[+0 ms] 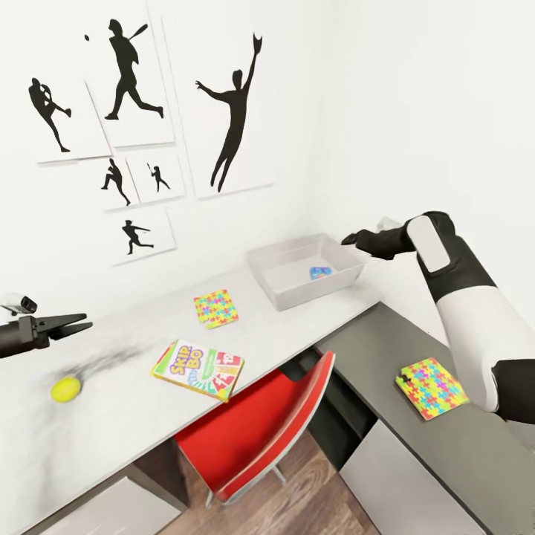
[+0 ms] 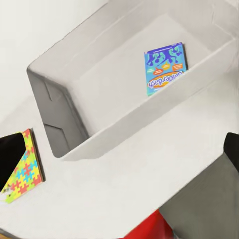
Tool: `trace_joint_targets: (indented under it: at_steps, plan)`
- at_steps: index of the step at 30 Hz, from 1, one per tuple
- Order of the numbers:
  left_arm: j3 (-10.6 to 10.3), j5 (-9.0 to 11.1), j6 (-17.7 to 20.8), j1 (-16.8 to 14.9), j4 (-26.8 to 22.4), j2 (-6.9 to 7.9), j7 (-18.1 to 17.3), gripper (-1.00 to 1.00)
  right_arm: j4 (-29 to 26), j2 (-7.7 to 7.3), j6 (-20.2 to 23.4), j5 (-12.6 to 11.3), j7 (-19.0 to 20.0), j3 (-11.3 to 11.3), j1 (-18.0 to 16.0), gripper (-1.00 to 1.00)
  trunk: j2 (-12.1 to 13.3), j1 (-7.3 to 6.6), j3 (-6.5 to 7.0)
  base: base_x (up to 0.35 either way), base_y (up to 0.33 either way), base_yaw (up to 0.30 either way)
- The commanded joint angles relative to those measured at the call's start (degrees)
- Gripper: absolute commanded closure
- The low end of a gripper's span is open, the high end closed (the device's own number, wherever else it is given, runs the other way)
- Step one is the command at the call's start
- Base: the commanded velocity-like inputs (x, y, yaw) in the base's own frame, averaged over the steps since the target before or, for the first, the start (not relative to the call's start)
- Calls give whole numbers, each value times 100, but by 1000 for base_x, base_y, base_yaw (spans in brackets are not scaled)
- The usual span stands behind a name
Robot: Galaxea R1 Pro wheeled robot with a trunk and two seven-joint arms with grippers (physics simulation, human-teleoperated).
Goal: Put all the toys in the child's room - the three board games (two on the bed and one on the table), the two jigsaw puzzles on the table, and the tennis ball on the table - inside the toy box on the table in the child's room.
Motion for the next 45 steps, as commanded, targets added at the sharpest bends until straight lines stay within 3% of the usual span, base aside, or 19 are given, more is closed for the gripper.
trace_joint_targets:
  at_steps: [1, 8, 16, 20, 29, 45]
  plan:
    - [1, -11, 46, 0, 7, 2, -24, -100, -95, -9, 37, -55, -55, 25, -7, -100, -7, 3, 0, -1, 0, -98]
    - [15, -17, -352, 82, 420, 10, -24, -100, -874, -17, 267, -98, -47, 25, 164, -100, -7, 3, 63, 0, 0, -97]
    - [28, -7, -595, 145, 644, 29, -24, -100, -1894, -21, 311, -450, -46, -60, 1020, -100, -7, 3, 135, 0, 0, -97]
    - [21, 5, -633, 157, 680, 143, -24, -100, -2367, -32, 319, -716, -48, -204, 1420, -100, -7, 3, 171, 0, 0, -97]
    - [13, 12, -670, 166, 695, 220, -24, -100, -2972, -40, 319, -860, -49, -303, 1977, -100, -7, 3, 252, -2, 0, -97]
    - [15, 6, -687, 167, 697, 245, -24, -100, -3455, -48, 319, -883, -45, -571, 2653, -100, -7, 3, 397, -113, 67, -102]
